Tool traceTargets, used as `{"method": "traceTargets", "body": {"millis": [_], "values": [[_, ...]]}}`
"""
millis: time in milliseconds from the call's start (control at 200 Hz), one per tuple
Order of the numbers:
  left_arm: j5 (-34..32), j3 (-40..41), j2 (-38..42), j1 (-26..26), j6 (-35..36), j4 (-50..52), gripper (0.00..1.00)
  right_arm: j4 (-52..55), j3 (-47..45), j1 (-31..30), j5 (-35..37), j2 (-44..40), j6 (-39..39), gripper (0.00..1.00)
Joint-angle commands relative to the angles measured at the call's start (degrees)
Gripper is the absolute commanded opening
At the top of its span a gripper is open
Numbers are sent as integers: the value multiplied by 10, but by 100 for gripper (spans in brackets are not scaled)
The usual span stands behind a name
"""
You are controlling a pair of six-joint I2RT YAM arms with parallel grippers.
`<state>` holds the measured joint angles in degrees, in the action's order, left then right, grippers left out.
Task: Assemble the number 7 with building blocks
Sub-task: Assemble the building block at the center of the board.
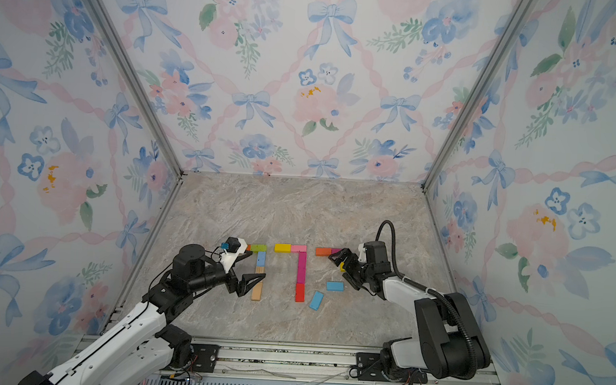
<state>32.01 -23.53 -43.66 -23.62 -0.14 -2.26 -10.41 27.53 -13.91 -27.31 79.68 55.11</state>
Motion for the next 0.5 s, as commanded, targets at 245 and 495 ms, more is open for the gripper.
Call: {"method": "traceTargets", "body": {"millis": [245,495], "values": [[-2,4,7,-4,10,-3,98,20,-2,1,15,21,0,99],[-3,4,7,-5,11,-2,98,18,0,1,15,29,-3,99]]}}
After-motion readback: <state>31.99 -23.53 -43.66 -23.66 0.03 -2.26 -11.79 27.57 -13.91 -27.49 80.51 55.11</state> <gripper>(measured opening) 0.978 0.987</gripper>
